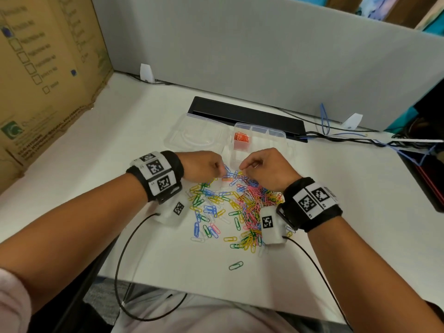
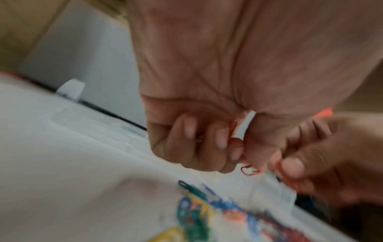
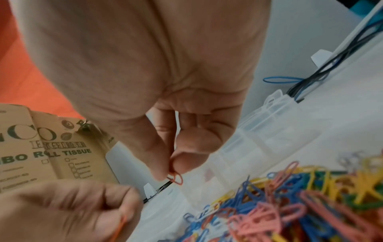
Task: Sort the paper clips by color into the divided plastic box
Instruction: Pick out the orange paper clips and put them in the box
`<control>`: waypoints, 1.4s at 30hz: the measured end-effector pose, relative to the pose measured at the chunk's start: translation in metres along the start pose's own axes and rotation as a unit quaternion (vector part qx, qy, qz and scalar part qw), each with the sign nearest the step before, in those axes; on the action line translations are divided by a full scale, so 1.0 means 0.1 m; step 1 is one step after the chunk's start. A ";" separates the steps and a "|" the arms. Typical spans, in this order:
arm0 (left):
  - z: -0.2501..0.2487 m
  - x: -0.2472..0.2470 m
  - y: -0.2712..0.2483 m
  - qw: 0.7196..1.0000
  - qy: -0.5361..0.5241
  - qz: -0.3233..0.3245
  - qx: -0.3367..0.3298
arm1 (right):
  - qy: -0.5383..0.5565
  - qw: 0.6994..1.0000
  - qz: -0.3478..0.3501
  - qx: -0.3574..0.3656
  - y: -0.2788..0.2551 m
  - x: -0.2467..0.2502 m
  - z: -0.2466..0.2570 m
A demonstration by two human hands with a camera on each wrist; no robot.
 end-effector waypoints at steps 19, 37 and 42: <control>0.14 -0.24 0.29 0.743 -0.618 -0.229 0.116 | 0.134 0.988 -0.069 -0.041 0.00 0.23 0.08; -0.06 -0.03 0.42 0.985 0.146 -0.075 0.053 | -0.166 0.981 0.003 -0.103 0.15 -0.14 -0.33; 0.04 0.09 0.25 0.987 0.135 -0.054 0.062 | -0.096 0.992 -0.006 -0.081 0.08 0.02 -0.35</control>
Point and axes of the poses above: each hand's wrist, its own y-axis towards the middle knuckle, its own x-axis out of the back of the hand, z = x × y, the point moved 10 cm from there along y, towards the middle knuckle, and after that the axes turned 10 degrees about -x, right-handed, at the moved point
